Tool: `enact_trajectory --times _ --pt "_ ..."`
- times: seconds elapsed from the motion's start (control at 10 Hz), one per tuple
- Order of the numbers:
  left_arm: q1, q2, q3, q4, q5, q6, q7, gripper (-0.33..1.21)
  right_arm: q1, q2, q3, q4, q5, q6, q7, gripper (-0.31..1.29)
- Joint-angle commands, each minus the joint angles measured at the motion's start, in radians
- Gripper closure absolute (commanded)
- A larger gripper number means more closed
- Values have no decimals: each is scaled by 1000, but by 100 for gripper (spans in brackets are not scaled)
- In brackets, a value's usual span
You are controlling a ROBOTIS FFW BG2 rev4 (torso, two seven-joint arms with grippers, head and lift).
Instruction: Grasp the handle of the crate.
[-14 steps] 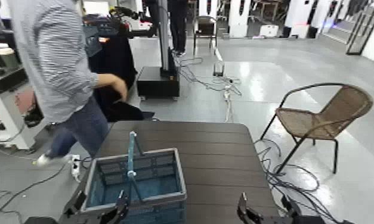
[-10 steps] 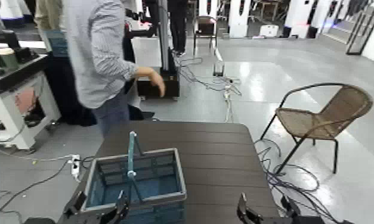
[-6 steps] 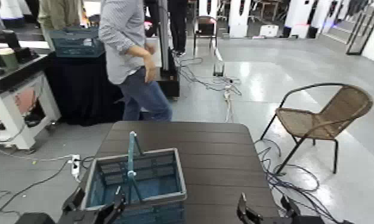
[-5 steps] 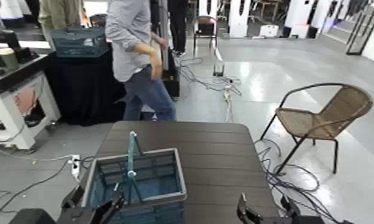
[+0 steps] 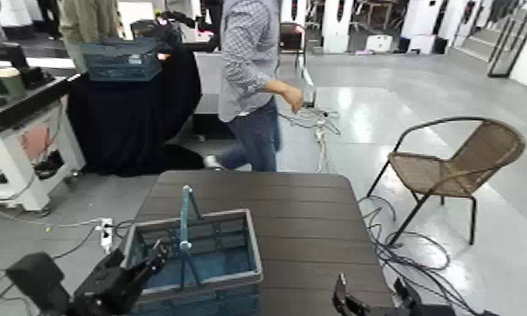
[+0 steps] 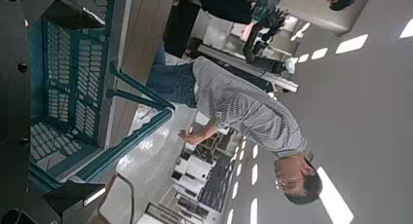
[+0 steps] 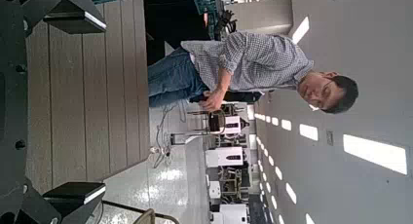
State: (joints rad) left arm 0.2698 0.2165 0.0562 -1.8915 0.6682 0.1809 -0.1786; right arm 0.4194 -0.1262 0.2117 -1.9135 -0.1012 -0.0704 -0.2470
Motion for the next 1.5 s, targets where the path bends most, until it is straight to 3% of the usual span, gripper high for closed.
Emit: enact_trajectory --times 0.1,0.3,0.6,0.9,1.1,1.5 --pt "-100 86 42 48 146 163 -61 11 -4 -1 5 2 -5 6 0 15" --pt "-188 156 34 135 297 273 -102 11 -10 -3 8 4 -8 9 0 15" --pt "-313 215 14 279 409 402 -176 11 -14 -3 12 7 -11 9 0 15" --pt "-468 274 -84 450 485 477 -257 11 -19 -4 17 8 -12 11 0 15" --pt "-558 297 -147 549 518 506 -309 11 -24 -4 20 11 -15 11 0 15" --pt "-692 325 -279 701 616 565 -312 11 -31 -4 25 21 -28 3 3 15"
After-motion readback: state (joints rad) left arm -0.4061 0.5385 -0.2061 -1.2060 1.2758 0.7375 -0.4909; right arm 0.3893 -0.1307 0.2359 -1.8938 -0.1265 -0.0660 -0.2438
